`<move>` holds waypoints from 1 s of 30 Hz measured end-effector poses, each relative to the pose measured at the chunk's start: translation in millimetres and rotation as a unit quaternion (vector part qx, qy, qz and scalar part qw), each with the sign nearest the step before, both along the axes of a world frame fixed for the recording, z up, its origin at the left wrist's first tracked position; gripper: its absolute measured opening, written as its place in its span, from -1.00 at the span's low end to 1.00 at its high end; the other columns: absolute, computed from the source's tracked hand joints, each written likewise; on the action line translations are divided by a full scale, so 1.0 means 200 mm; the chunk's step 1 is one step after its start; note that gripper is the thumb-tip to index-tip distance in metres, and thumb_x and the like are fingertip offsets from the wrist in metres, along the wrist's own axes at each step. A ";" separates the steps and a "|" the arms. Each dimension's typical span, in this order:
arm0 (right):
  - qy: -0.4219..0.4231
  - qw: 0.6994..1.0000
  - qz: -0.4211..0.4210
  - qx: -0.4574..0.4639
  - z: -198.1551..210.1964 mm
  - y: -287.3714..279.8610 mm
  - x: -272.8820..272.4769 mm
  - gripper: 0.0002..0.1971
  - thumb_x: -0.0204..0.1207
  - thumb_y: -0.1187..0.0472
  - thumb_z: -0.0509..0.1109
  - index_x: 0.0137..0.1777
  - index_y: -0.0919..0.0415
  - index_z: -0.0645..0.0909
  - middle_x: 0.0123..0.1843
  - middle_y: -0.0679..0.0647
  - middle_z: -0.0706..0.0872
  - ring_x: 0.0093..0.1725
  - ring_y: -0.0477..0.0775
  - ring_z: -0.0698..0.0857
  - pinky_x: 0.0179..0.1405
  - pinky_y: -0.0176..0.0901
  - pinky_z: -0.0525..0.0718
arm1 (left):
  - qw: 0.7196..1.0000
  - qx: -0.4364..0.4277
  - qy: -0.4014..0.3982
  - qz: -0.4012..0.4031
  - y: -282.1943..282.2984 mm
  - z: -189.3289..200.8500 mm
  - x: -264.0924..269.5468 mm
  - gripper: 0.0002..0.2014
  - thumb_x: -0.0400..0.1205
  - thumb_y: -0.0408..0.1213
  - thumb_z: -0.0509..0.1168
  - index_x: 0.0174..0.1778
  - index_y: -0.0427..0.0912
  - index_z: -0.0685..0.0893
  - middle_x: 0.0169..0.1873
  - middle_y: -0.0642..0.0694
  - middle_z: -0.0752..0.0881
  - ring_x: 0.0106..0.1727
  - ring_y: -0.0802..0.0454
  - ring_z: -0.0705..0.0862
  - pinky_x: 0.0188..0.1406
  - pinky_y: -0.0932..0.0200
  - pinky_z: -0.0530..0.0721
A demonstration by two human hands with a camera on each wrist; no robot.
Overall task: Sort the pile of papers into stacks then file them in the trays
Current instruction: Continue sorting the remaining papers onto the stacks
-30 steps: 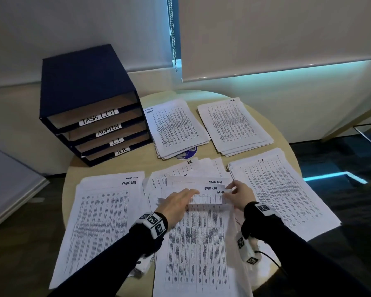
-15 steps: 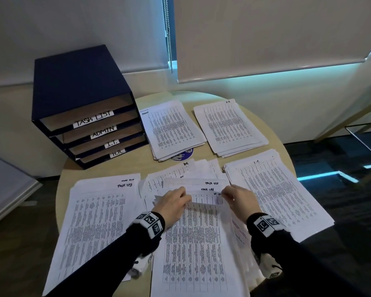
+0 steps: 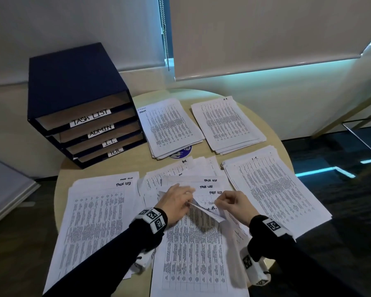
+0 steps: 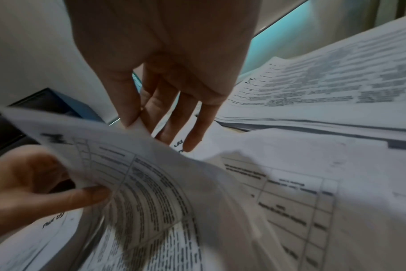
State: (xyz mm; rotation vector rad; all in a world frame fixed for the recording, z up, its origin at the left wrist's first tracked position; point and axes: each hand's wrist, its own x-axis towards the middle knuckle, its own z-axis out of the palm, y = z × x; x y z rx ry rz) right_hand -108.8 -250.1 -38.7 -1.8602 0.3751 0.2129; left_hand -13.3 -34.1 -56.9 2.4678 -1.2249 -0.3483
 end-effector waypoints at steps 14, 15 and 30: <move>0.071 0.997 -0.038 0.004 -0.08 0.09 -0.04 -0.70 0.49 0.38 0.43 0.17 0.20 0.48 -0.01 0.05 0.72 -0.07 0.08 0.70 -0.07 -0.17 0.70 | 0.973 -0.028 0.170 0.151 -0.04 0.04 0.10 -0.46 0.60 -0.14 0.33 0.42 0.07 0.21 0.32 0.01 0.36 0.31 0.08 0.47 0.35 0.03 0.53; 0.074 0.996 -0.036 -0.019 -0.09 0.09 -0.04 -0.74 0.48 0.39 0.42 0.12 0.18 0.53 -0.01 0.04 0.74 -0.03 0.09 0.70 0.05 -0.07 0.70 | 0.972 -0.035 0.138 0.185 -0.05 0.04 0.15 -0.43 0.63 -0.08 0.27 0.51 0.05 0.18 0.40 -0.01 0.32 0.40 0.05 0.41 0.44 -0.02 0.46; 0.061 0.995 -0.022 -0.071 -0.16 0.04 -0.02 -0.78 0.45 0.38 0.40 0.04 0.11 0.61 0.04 0.02 0.76 0.07 0.04 0.71 0.17 0.10 0.67 | 0.978 0.070 -0.027 0.197 0.01 -0.04 0.26 -0.66 0.69 -0.03 0.14 0.36 -0.04 0.42 0.26 -0.01 0.47 0.21 -0.03 0.52 0.26 0.01 0.48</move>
